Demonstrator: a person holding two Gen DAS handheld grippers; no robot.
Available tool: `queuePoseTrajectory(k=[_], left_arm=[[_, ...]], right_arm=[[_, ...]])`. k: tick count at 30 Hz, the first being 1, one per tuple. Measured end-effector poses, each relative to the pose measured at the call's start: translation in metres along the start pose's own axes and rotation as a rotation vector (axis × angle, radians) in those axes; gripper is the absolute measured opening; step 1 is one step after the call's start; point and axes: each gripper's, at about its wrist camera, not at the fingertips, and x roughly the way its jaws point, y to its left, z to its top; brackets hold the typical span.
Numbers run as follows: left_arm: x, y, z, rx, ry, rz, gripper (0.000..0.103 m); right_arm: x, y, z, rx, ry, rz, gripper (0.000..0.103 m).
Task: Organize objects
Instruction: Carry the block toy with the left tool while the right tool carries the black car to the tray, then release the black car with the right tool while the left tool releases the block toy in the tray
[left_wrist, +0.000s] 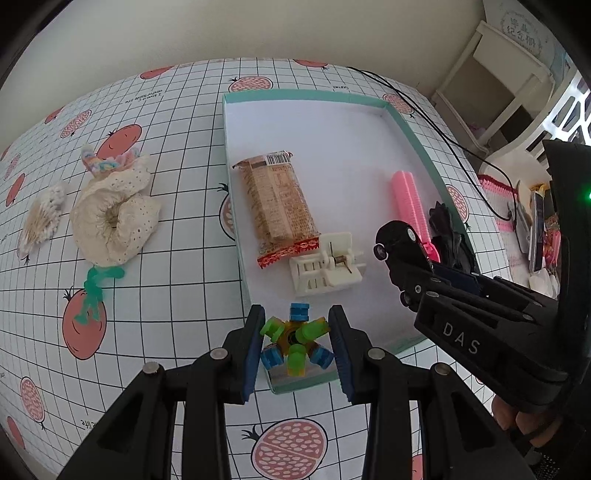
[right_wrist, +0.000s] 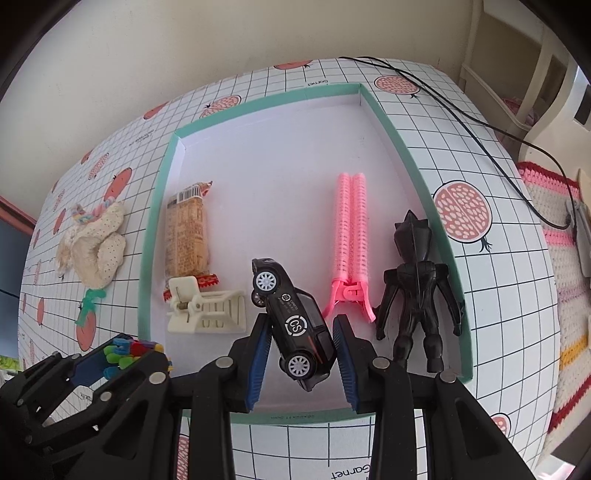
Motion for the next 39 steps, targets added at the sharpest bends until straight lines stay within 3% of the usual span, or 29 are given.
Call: queuePoseTrajectory(k=[14, 22, 27, 30, 35, 39], left_arm=[[0.003, -0.005, -0.002, 0.028, 0.011, 0.011, 0.037], [-0.008, 0.008, 0.003, -0.027, -0.044, 0.015, 0.037], [-0.014, 0.016, 0.004, -0.062, -0.088, 0.063, 0.038], [-0.015, 0.024, 0.007, -0.096, -0.107, 0.093, 0.047], [-0.017, 0.039, 0.006, -0.146, -0.131, 0.16, 0.067], [-0.013, 0.05, 0.006, -0.183, -0.128, 0.218, 0.072]], right_arm=[[-0.003, 0.003, -0.001, -0.009, -0.01, -0.01, 0.037], [-0.006, 0.005, 0.001, -0.019, -0.033, -0.005, 0.037], [-0.004, 0.007, 0.002, -0.03, -0.03, -0.012, 0.037], [-0.003, 0.008, 0.001, -0.035, -0.031, -0.016, 0.039], [0.0, 0.007, 0.001, -0.039, -0.03, -0.026, 0.056], [-0.001, 0.007, 0.001, -0.041, -0.038, -0.027, 0.06]])
